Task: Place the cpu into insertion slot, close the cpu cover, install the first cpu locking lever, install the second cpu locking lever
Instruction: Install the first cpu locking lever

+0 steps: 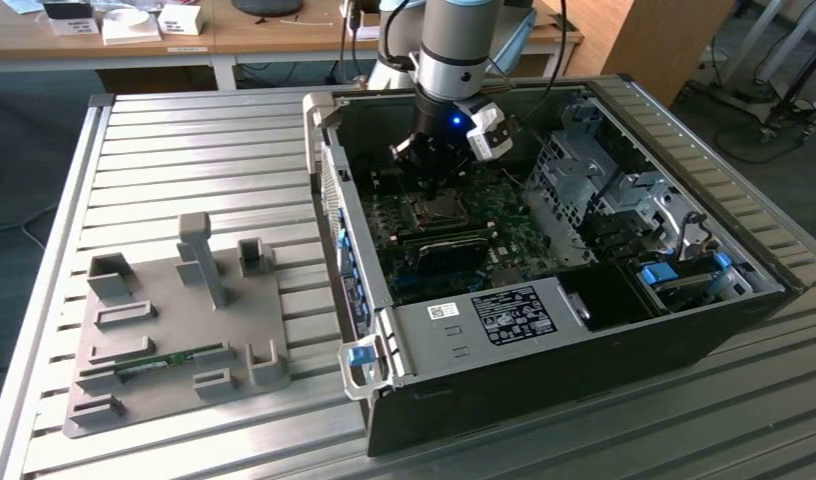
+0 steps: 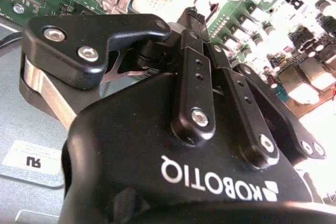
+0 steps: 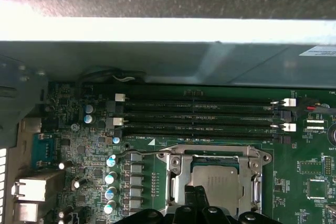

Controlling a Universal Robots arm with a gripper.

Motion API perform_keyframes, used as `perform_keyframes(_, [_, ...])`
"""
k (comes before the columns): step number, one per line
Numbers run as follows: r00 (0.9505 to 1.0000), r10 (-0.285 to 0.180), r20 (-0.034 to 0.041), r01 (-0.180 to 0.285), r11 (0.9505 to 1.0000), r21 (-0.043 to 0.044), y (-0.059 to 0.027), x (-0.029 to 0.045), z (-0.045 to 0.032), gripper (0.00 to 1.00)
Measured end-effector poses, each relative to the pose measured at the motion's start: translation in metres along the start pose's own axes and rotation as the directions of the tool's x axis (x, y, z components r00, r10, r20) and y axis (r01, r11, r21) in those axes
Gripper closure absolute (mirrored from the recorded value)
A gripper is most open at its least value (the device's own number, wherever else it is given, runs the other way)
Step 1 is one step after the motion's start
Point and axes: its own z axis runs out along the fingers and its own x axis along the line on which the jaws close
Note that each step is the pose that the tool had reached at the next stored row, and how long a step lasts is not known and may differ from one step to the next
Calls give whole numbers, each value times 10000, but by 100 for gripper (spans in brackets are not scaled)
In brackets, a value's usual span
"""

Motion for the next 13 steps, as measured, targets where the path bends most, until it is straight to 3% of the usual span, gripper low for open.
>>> perform_keyframes(7, [10000,0,1,0,10000,-1,1,-1,-23,90])
perform_keyframes(13, [10000,1,0,-1,10000,-1,3,-3,-115,90])
